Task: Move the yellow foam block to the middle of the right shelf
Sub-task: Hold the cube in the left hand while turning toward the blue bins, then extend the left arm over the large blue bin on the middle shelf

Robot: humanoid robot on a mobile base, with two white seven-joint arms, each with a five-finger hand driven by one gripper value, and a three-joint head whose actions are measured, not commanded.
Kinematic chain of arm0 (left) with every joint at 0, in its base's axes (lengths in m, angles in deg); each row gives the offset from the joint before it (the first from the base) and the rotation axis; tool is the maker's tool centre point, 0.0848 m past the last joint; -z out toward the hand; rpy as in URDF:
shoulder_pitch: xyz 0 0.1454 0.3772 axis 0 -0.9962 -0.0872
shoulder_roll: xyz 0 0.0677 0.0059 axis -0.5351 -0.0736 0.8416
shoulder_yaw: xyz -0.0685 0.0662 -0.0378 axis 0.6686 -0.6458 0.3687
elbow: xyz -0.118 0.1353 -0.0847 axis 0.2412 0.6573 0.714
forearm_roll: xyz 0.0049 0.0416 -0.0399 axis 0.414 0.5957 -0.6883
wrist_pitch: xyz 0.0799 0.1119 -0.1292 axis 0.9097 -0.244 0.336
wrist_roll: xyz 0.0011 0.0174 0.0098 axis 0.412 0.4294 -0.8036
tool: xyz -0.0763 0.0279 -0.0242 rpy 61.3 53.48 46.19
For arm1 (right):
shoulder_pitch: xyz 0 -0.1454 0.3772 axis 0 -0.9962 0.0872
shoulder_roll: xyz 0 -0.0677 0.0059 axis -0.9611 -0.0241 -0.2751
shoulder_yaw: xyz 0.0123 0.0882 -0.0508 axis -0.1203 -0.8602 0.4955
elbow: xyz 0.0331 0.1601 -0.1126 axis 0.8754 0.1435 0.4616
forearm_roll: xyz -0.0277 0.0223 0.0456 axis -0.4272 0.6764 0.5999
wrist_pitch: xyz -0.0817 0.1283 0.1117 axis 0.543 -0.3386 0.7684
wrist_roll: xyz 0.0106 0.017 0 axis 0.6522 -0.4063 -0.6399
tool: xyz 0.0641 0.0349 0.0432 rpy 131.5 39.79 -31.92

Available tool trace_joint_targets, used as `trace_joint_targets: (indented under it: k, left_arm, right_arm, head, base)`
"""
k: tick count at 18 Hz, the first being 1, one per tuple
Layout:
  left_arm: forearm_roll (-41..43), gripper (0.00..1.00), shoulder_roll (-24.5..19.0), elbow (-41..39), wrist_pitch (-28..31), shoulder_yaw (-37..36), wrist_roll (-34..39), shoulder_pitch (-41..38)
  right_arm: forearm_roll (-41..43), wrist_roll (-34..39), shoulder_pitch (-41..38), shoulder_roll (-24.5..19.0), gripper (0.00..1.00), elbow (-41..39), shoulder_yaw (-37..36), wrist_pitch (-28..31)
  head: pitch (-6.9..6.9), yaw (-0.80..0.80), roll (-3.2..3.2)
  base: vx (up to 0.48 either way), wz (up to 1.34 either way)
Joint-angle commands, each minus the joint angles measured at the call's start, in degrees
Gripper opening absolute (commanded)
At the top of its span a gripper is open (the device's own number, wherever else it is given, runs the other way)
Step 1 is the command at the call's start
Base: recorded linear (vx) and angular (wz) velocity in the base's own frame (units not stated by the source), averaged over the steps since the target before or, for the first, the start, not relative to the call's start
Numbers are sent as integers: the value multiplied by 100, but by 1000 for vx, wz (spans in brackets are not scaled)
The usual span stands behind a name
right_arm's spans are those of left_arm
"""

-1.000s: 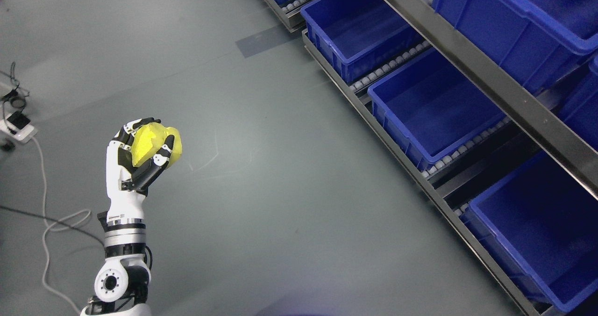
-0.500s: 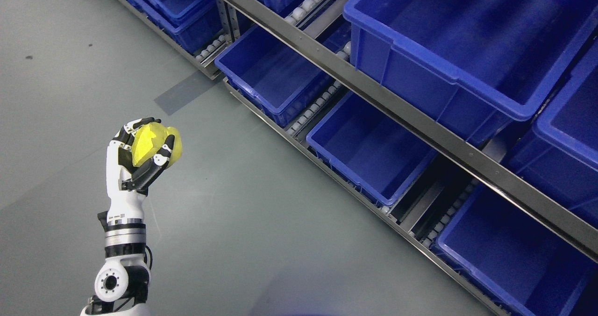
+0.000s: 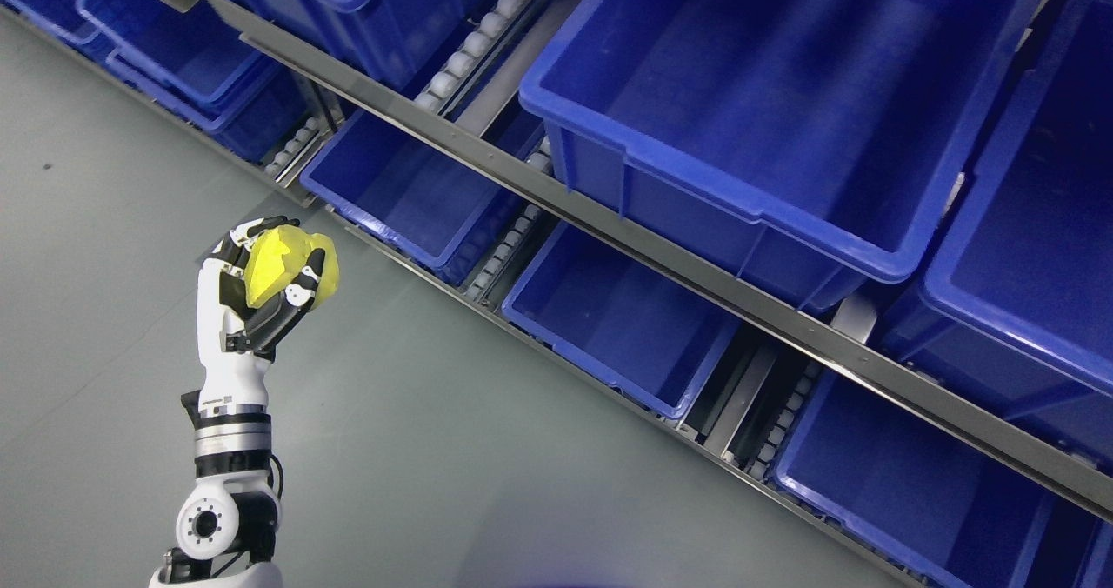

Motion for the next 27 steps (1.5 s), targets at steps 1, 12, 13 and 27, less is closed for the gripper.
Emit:
trace_joint_targets:
  k: [1, 12, 13, 27]
  left_arm:
    - [18, 0, -100, 1, -115, -2, -114, 342]
    - [97, 0, -176, 1, -388, -46, -668, 1801]
    - [219, 0, -176, 36, -370, -115, -669, 1976]
    - [1265, 0, -106, 986, 570, -1135, -992, 4227]
  right_arm:
    - [-18, 3, -8, 100, 100, -100, 0, 5]
    - [-18, 3, -8, 100, 100, -100, 0, 5]
    - [-18, 3, -8, 100, 100, -100, 0, 5]
    - [-18, 3, -8, 100, 100, -100, 0, -4]
  head:
    - [0, 0, 0]
    - [1, 0, 0]
    - [1, 0, 0]
    - [2, 0, 0]
  base:
    - [128, -288]
    - [105, -229]
    - [63, -141]
    - [16, -57]
